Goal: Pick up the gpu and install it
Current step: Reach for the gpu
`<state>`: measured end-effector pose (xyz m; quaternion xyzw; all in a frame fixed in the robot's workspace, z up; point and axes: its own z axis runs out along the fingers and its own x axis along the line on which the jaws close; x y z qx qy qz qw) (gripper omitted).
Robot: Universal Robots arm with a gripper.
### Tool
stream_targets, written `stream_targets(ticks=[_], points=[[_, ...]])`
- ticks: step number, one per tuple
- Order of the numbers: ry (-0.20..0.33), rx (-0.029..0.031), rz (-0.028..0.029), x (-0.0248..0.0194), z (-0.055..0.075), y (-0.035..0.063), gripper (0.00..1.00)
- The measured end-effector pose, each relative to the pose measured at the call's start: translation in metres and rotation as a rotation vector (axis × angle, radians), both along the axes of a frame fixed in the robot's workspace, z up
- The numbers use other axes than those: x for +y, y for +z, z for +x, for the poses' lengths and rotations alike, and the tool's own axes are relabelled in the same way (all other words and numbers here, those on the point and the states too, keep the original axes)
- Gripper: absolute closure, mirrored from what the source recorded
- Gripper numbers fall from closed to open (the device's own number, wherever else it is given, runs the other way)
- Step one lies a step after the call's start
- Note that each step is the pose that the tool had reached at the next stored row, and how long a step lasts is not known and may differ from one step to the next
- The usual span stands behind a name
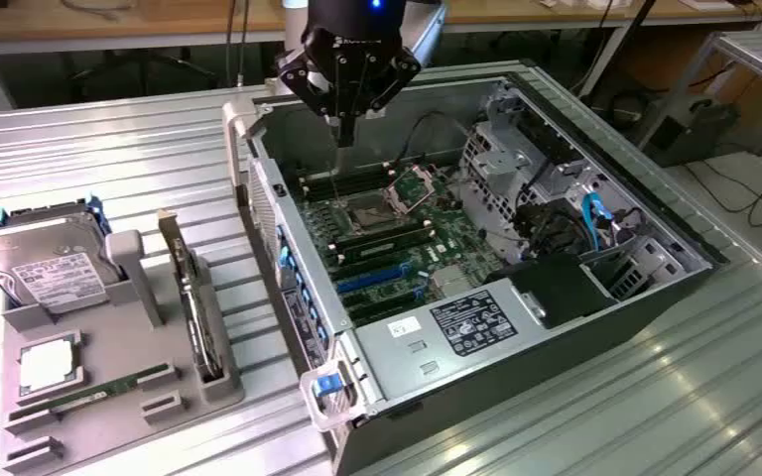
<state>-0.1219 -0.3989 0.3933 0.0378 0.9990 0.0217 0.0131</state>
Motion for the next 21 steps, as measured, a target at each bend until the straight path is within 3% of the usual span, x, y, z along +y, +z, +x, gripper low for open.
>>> stream_targets(ticks=[13,16,21], points=[[0.000,0.0000,-0.0001,-0.0007,-0.002,0.0000,0.89],[0.000,0.0000,0.0000,-0.0061,-0.013,0.0000,0.89],[0.000,0.0000,0.0000,-0.0181,-0.045,0.0000,0.89]])
